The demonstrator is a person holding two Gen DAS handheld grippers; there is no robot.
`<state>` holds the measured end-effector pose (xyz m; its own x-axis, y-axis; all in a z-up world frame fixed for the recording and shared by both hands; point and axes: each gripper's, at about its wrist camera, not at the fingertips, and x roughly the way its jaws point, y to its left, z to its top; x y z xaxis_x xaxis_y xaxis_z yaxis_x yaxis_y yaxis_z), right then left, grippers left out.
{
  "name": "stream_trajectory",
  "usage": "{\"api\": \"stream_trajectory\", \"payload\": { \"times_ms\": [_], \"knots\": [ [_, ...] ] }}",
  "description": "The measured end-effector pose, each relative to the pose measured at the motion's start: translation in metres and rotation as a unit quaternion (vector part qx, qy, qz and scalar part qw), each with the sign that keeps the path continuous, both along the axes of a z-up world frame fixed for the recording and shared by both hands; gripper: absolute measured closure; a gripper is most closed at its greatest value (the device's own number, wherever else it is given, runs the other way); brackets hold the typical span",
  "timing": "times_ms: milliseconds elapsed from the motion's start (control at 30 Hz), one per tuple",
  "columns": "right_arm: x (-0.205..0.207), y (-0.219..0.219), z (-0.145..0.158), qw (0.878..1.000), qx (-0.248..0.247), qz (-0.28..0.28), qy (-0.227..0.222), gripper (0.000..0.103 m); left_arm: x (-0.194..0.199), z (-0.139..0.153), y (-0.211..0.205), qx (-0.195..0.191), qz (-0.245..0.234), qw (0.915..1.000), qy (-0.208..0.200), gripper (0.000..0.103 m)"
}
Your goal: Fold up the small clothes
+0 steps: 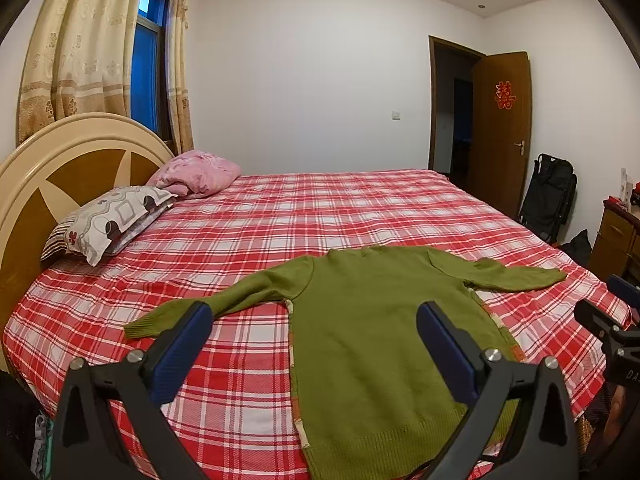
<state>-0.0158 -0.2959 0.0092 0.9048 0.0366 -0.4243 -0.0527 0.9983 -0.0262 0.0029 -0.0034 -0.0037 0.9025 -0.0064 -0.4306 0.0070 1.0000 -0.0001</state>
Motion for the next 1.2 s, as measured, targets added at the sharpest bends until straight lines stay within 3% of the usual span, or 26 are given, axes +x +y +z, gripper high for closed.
{"api": "stream_trajectory", "payload": {
  "times_ms": [1200],
  "knots": [
    [0.0011,-0.0005,-0.0023,1.000,0.001,0.004,0.006,0.001,0.0010,0.0007,0.0068,-0.003,0.003,1.0000,0.001,0.000]
  ]
}}
